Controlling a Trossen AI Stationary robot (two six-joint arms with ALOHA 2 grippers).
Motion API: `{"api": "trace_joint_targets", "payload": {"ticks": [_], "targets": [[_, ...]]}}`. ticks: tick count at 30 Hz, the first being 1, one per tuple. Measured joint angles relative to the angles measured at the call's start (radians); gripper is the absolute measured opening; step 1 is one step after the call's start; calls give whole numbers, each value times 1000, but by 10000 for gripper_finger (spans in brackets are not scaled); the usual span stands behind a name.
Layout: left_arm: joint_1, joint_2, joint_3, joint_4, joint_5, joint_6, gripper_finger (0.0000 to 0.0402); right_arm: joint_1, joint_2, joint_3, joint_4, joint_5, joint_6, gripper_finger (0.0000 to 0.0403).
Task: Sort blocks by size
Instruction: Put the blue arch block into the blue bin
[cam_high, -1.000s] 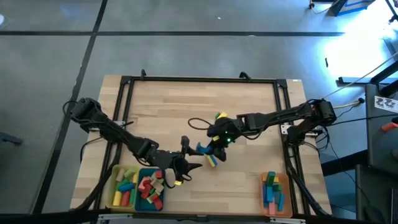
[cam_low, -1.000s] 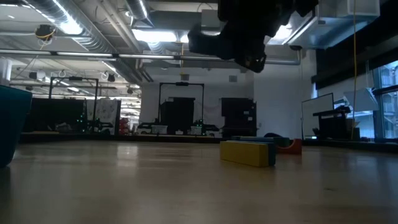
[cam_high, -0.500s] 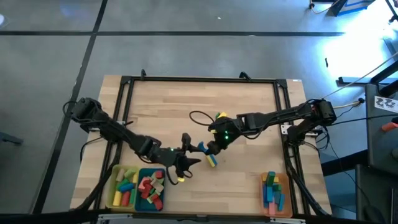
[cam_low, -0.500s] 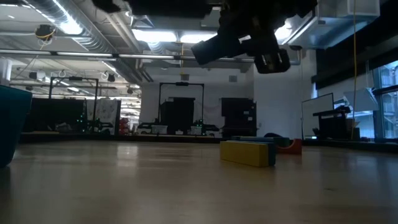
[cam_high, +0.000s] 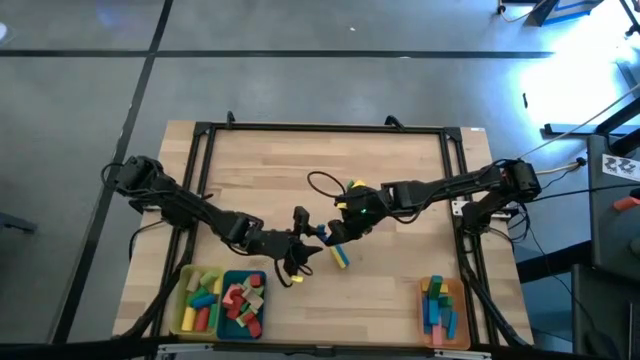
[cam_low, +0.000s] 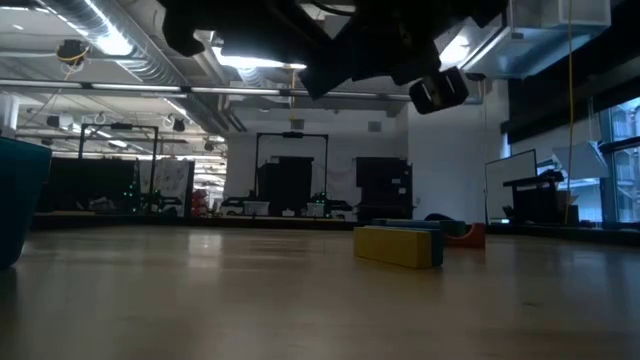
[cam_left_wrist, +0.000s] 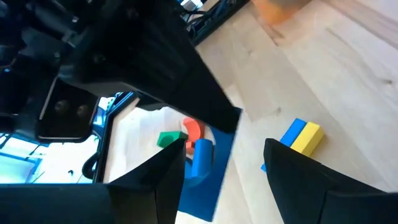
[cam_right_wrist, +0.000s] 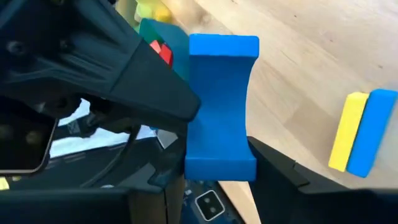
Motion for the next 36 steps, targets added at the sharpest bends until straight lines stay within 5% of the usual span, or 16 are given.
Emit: {"api": "trace_joint_targets", "payload": {"ticks": [12,26,36], "targets": [[64,0,0,-22,77,3,167,0,0,0,15,24,81,147],[68,0,0,-32,84,52,16,0,0,-1,15,45,81,147],[61,0,0,-23,76,30,16,1,0,-1,21,63,-21,182]]}}
